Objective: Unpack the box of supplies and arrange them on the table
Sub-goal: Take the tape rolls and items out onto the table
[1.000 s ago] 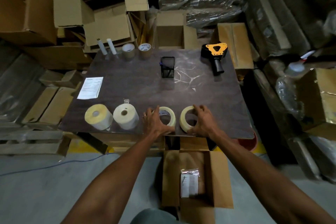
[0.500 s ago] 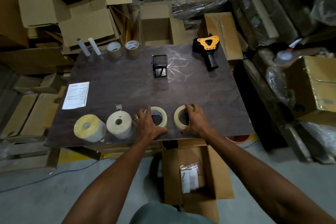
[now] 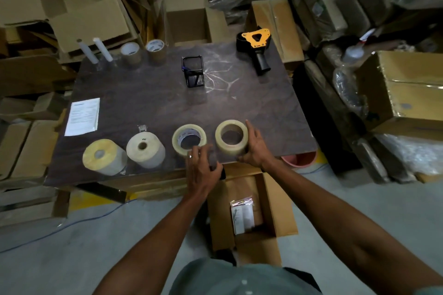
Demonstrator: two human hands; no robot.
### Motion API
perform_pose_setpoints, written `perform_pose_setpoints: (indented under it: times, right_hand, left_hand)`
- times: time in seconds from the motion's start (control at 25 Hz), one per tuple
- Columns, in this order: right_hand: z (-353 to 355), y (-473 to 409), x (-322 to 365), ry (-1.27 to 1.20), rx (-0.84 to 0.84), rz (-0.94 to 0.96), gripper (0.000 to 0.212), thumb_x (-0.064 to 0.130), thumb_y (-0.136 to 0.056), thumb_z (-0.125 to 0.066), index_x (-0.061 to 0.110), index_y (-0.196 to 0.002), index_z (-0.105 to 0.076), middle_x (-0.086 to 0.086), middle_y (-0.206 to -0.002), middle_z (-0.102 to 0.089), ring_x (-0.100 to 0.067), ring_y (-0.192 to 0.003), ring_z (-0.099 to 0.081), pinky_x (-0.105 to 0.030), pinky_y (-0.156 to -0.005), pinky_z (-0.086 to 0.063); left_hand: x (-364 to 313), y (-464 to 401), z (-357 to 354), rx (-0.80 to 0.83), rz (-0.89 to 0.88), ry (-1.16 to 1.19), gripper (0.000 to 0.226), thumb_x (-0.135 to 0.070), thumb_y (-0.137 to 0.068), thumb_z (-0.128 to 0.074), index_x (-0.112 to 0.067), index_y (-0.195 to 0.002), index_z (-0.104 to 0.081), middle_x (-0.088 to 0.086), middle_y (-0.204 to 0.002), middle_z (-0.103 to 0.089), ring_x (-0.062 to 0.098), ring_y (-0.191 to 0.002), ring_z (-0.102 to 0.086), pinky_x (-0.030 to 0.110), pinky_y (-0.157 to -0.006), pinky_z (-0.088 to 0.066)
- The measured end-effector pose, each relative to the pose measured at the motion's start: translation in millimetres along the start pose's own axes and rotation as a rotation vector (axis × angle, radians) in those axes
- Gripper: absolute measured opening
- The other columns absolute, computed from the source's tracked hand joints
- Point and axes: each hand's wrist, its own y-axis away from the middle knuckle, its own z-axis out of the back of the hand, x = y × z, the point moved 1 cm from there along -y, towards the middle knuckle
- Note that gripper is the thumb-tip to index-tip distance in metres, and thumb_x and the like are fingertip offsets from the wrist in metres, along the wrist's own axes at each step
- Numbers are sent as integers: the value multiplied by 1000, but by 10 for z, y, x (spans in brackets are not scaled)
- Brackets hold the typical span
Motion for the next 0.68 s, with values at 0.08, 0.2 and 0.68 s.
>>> perform_pose_setpoints:
  times: [0.08, 0.2, 0.68]
  right_hand:
    - [15, 170, -137, -53, -22, -10, 120, 21, -70, -84, 19, -157, 0, -16, -153, -24, -34, -138, -34, -41, -113, -34]
    - [60, 492, -329, -123, -91, 0, 94, 22, -77, -75, 20, -153, -19, -12, -149, -35, -29, -134, -42, -44, -110, -41]
    - [-515, 1621, -2020, -258, 118, -188, 39, 21, -76, -69, 14, -113, -58, -5, -99, -67, -26, -89, -65, -45, -80, -55]
  left_hand:
    - [2, 244, -138, 106, 45, 81, 44, -29, -74, -66, -25, -116, -55, -3, -106, -52, 18, -96, -56, 37, -80, -52]
    - [-17, 614, -352, 253, 82, 191, 40, -21, -78, -70, -25, -115, -57, -6, -99, -53, 17, -92, -58, 35, -76, -53]
    - [-526, 1969, -1387, 408, 386, 255, 24, -23, -89, -58, -22, -112, -65, 0, -105, -69, 16, -94, -65, 35, -83, -56]
